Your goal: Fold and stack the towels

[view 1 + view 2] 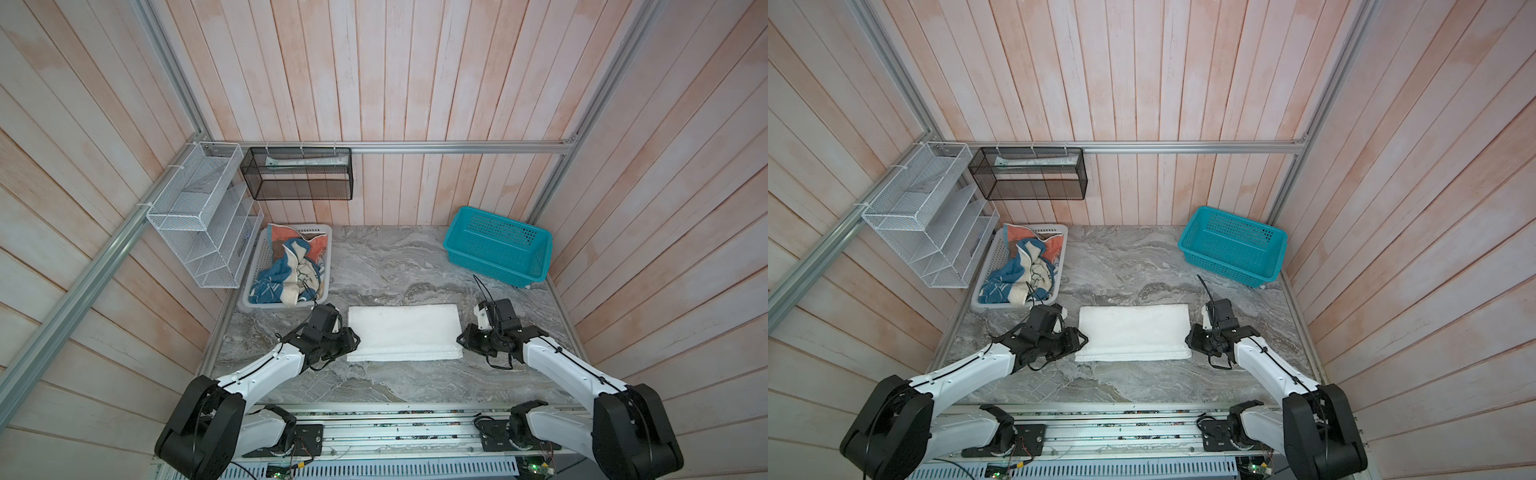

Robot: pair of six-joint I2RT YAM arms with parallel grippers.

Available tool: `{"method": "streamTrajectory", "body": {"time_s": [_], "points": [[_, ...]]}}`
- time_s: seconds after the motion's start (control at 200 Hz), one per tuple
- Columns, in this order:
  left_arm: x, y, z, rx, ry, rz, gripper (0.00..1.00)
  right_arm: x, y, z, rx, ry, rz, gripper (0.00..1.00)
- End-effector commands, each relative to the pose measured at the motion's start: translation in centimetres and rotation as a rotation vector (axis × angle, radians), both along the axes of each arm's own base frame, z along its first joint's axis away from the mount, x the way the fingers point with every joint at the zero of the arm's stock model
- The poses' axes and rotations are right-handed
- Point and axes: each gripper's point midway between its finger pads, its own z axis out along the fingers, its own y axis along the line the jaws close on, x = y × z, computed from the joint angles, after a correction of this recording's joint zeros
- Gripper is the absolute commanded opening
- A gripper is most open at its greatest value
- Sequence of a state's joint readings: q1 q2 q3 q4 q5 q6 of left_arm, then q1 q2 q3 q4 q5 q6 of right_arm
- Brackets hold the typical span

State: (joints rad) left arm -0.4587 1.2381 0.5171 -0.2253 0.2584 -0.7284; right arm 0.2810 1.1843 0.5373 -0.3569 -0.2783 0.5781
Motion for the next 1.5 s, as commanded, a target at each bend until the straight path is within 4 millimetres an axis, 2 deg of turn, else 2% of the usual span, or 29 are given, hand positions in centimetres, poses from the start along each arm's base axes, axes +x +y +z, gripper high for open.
{"method": "streamTrajectory", "body": {"time_s": [0.0, 0.08, 0.11, 0.22, 0.29, 0.46, 0.555, 0.62, 0.765, 0.79, 0.815, 0.865, 0.92, 0.98, 1.06, 1.155, 1.225, 1.3, 1.38, 1.495], "points": [[-0.4, -0.2, -0.7, -0.001, 0.008, -0.029, 0.52, 0.2, 0.3, -0.3, 0.001, -0.005, 0.024, 0.24], [-0.5, -0.4, -1.0, 0.0, 0.021, -0.041, 0.5, 0.2, 0.4, -0.4, 0.001, -0.004, 0.033, 0.17], [-0.6, -0.4, -1.1, 0.0, 0.025, -0.043, 0.47, 0.3, 0.4, -0.3, 0.001, -0.005, 0.036, 0.13], [-0.5, -0.3, -0.8, 0.007, 0.02, -0.048, 0.14, 0.3, 0.5, 0.1, 0.004, -0.008, 0.044, 0.0], [-0.4, -0.2, -0.1, 0.02, 0.006, -0.051, 0.0, 0.2, 0.6, 0.9, 0.007, -0.014, 0.046, 0.0], [-0.3, 1.2, 2.5, 0.111, -0.021, -0.054, 0.0, -0.9, 0.0, 3.9, 0.004, -0.019, 0.03, 0.0], [-0.9, 1.7, 3.1, 0.134, -0.013, -0.059, 0.0, -2.0, -0.8, 4.5, -0.013, -0.001, -0.004, 0.0], [-1.6, 1.9, 2.4, 0.139, 0.023, -0.065, 0.0, -2.8, -1.1, 4.0, -0.016, 0.024, -0.018, 0.0], [-3.9, 2.5, -0.5, 0.137, 0.131, -0.053, 0.0, -4.8, -1.0, 1.1, 0.0, 0.125, -0.03, 0.0], [-4.2, 2.6, -0.9, 0.137, 0.146, -0.044, 0.01, -5.2, -0.9, 0.5, 0.009, 0.143, -0.027, 0.03], [-4.6, 2.7, -1.4, 0.14, 0.161, -0.039, 0.07, -5.6, -0.8, 0.0, 0.017, 0.163, -0.025, 0.11], [-4.9, 2.9, -1.8, 0.144, 0.177, -0.026, 0.27, -6.1, -0.5, -0.8, 0.027, 0.193, -0.018, 0.29], [-4.9, 3.1, -1.8, 0.157, 0.181, -0.017, 0.44, -6.5, -0.4, -1.3, 0.029, 0.216, -0.009, 0.4], [-4.4, 3.1, -1.2, 0.171, 0.165, -0.013, 0.49, -6.6, -0.4, -1.3, 0.025, 0.227, 0.0, 0.5], [-3.3, 2.8, 0.2, 0.195, 0.115, -0.013, 0.49, -5.9, -0.4, -1.0, 0.013, 0.214, 0.004, 0.6], [-2.0, 0.9, 2.3, 0.224, 0.046, -0.049, 0.49, -4.9, -0.2, -0.6, 0.014, 0.195, -0.002, 0.66], [-1.2, -1.7, 3.5, 0.222, -0.005, -0.097, 0.49, -4.4, 0.0, -0.9, 0.026, 0.195, -0.007, 0.69], [-0.6, -5.8, 4.5, 0.168, -0.06, -0.174, 0.49, -4.3, 0.4, -1.6, 0.042, 0.215, -0.008, 0.7], [-0.4, -11.1, 5.4, 0.067, -0.117, -0.263, 0.48, -4.2, 0.8, -2.5, 0.064, 0.231, -0.014, 0.7], [-0.8, -18.0, 5.6, -0.083, -0.11, -0.375, 0.47, -4.0, 1.0, -3.5, 0.074, 0.234, -0.031, 0.68]]}}
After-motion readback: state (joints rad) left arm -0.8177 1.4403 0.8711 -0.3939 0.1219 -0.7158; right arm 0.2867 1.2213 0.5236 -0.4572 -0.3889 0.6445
